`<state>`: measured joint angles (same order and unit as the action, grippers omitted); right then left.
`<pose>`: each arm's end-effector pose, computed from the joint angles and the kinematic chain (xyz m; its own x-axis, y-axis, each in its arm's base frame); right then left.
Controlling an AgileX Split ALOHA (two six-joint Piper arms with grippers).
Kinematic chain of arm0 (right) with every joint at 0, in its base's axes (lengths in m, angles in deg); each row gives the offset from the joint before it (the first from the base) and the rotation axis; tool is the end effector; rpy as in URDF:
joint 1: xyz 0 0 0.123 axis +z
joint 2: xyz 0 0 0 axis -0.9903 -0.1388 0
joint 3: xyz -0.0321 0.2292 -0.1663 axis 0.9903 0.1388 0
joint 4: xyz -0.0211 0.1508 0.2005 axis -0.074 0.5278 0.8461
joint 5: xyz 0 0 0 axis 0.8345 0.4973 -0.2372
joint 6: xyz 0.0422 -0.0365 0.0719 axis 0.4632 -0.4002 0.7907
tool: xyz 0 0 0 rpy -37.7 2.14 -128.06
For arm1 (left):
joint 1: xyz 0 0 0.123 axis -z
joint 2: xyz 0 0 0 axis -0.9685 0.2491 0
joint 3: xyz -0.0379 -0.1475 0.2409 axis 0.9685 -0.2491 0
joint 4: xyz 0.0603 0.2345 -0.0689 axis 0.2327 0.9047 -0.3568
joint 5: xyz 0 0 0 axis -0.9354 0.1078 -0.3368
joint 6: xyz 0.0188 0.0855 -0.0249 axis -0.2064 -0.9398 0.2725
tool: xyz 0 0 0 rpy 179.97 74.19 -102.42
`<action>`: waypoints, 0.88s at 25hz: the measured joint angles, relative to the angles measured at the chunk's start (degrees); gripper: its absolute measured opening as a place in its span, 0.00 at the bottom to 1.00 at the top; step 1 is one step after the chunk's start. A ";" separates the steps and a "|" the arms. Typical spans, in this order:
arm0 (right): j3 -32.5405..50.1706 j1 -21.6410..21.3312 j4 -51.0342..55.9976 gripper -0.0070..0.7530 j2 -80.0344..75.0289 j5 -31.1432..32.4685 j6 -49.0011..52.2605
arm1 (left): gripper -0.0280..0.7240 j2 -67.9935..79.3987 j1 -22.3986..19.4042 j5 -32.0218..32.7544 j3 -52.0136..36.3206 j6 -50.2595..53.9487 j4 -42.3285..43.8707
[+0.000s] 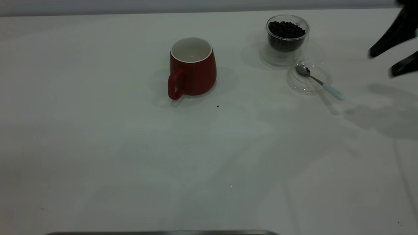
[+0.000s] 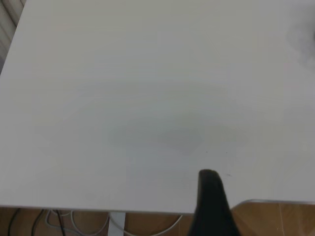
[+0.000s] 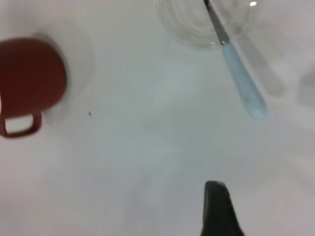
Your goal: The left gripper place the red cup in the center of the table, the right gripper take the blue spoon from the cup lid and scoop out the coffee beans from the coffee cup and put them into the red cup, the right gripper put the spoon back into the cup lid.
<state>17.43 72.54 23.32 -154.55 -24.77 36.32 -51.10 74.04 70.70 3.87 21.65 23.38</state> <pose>0.3350 -0.0104 0.1178 -0.9230 0.3779 -0.0725 0.2890 0.8053 0.5176 -0.0100 0.0030 0.2673 -0.5172 -0.0175 -0.8557 -0.0591 0.9981 0.0153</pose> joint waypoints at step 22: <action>8.16 3.74 -40.86 0.68 43.73 29.14 20.24 | 0.82 0.00 0.00 0.00 0.00 -0.05 0.00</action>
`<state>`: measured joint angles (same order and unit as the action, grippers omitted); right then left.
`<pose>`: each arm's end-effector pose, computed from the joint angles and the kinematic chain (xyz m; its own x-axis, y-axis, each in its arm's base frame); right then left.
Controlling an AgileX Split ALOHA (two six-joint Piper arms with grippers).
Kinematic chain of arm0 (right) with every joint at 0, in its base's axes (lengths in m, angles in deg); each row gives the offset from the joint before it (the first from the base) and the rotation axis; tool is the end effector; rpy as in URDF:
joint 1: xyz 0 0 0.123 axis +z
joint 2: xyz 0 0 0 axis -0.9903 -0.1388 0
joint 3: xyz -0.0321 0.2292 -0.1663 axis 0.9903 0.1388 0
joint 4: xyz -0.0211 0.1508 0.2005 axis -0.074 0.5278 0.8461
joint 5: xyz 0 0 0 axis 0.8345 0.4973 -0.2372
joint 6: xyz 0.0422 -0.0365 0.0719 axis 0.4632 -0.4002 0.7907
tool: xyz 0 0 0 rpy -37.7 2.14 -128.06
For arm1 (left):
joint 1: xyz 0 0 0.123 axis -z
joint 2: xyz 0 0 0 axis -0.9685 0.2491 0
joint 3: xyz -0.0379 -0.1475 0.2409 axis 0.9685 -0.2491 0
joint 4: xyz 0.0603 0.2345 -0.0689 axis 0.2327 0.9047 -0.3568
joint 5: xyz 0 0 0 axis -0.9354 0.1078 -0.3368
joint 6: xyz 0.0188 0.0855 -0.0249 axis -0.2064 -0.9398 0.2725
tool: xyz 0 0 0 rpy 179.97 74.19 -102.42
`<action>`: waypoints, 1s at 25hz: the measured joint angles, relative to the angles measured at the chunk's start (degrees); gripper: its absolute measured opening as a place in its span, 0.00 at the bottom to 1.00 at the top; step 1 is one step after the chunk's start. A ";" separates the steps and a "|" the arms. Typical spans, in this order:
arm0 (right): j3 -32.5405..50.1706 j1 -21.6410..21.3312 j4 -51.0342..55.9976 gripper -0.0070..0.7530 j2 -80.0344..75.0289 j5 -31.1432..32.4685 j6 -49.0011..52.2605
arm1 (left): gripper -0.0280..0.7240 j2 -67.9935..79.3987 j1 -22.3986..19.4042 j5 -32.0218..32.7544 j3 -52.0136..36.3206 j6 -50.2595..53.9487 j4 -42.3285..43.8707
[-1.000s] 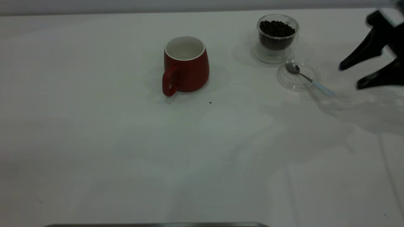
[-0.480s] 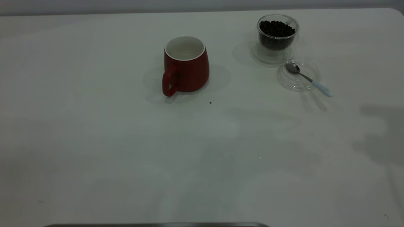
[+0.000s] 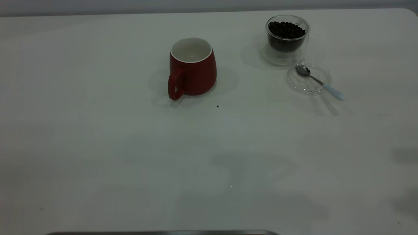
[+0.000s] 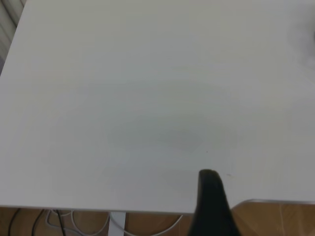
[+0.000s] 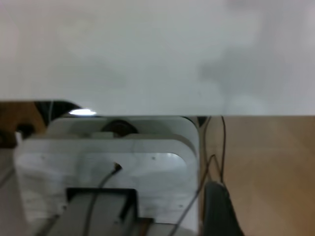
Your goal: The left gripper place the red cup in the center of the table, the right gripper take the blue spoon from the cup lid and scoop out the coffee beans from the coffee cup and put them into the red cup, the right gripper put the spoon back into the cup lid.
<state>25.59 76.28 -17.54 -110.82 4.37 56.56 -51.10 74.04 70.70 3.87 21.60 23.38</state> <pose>0.1862 -0.0054 0.2688 -0.9915 0.0306 -0.1266 0.0134 0.9907 0.1352 -0.0100 0.0030 0.2673 -0.5172 -0.0166 -0.8557 -0.0587 0.9981 0.0161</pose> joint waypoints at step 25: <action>15.18 0.00 -4.09 0.68 63.91 -1.79 -3.81 | 0.82 0.00 0.00 0.00 0.00 -0.09 0.00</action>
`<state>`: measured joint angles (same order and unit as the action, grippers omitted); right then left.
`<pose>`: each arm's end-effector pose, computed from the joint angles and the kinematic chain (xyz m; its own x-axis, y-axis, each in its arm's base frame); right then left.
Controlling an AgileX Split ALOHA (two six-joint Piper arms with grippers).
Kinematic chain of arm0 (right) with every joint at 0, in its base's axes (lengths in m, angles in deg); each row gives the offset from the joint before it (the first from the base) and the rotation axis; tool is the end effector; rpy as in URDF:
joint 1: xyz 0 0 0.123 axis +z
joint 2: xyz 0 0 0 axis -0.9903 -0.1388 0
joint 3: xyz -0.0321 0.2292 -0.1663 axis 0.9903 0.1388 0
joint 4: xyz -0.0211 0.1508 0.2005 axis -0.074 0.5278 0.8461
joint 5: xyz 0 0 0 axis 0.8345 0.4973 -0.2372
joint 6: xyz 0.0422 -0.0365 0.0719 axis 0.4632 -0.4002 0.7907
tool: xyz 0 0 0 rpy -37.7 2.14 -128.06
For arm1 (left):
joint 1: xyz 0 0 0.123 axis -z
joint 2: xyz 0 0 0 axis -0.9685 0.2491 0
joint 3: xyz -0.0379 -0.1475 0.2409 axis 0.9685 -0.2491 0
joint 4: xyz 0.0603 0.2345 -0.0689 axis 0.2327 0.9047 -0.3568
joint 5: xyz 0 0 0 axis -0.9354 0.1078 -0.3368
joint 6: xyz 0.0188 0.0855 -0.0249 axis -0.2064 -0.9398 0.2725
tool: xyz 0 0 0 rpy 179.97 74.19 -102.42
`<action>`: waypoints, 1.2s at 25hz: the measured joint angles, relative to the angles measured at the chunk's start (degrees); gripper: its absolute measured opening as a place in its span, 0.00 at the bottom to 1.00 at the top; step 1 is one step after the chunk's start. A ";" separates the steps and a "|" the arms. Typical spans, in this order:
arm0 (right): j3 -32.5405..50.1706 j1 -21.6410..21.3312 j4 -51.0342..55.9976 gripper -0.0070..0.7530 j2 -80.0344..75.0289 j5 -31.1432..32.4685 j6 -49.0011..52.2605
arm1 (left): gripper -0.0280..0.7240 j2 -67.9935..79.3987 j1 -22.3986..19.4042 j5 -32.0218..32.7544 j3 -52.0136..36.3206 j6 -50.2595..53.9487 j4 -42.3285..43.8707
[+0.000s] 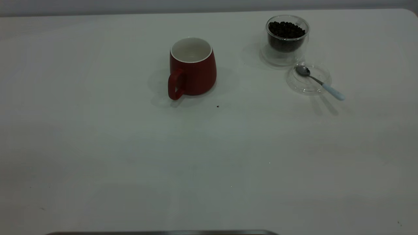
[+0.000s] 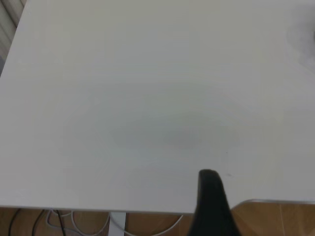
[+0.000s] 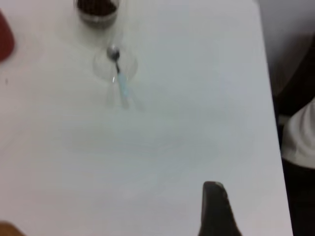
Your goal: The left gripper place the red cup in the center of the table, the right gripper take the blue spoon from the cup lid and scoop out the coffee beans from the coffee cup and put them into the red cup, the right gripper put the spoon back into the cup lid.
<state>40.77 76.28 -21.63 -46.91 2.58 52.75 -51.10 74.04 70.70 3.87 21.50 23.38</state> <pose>-0.0085 0.0080 0.2893 -0.5395 -0.1045 -0.8355 -0.0510 0.9945 -0.0914 -0.0100 0.0030 0.2673 -0.5173 -0.0149 -0.8557 -0.0578 0.9982 0.0176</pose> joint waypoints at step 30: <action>5.72 0.00 0.28 0.66 4.36 -2.35 2.77 | 0.82 0.00 0.00 0.00 0.00 0.00 0.00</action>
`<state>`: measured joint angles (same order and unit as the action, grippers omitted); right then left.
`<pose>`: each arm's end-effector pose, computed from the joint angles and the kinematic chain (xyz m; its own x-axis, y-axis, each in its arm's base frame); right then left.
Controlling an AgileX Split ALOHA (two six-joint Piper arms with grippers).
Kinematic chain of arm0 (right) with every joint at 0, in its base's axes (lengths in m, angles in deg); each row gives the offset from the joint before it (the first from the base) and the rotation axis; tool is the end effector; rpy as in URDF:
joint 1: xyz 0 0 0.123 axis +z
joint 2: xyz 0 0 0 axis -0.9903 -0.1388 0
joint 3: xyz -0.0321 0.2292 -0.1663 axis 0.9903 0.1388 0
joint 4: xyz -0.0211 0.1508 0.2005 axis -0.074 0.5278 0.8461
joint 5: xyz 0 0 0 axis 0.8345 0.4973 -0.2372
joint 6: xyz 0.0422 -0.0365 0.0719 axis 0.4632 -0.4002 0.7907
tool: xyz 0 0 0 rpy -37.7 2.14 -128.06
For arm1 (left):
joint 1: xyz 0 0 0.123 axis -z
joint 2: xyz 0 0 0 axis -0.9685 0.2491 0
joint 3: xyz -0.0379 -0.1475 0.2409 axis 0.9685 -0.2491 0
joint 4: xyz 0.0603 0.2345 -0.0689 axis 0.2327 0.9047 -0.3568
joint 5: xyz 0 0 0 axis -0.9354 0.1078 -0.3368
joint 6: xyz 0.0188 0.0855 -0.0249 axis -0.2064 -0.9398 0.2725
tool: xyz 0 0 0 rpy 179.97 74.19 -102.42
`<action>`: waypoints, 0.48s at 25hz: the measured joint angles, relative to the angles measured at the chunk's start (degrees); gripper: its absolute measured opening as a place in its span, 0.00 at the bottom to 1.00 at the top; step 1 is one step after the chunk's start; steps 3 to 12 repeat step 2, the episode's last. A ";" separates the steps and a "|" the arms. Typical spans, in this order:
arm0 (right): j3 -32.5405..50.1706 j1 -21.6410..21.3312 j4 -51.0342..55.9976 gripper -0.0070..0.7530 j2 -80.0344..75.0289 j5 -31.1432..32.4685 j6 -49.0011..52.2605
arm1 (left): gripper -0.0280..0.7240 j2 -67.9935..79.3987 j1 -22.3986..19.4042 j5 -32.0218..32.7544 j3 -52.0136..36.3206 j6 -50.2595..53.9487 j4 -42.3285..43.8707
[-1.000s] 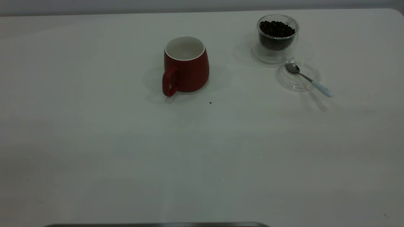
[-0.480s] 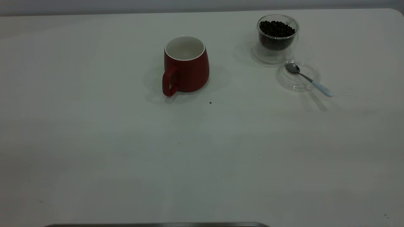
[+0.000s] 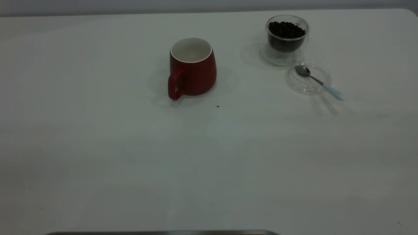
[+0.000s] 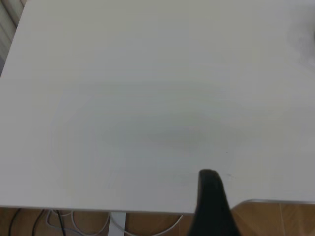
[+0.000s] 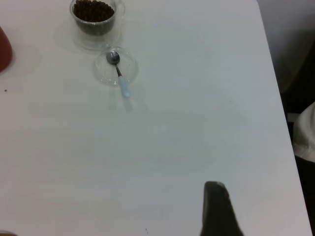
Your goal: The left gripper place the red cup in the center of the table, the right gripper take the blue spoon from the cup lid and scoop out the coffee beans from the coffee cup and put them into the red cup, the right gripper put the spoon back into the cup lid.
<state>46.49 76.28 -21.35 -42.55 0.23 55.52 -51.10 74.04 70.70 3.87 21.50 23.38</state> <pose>-0.0073 0.0082 0.2645 -0.5265 -0.0526 -0.8486 -0.0238 0.9986 -0.0471 -0.0100 0.0030 0.2673 -0.5173 -0.0149 -0.8557 -0.0578 0.9982 0.0176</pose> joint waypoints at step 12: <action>0.00 0.00 0.00 0.66 0.00 0.00 0.00 | 0.82 0.00 0.00 0.00 0.00 0.00 0.00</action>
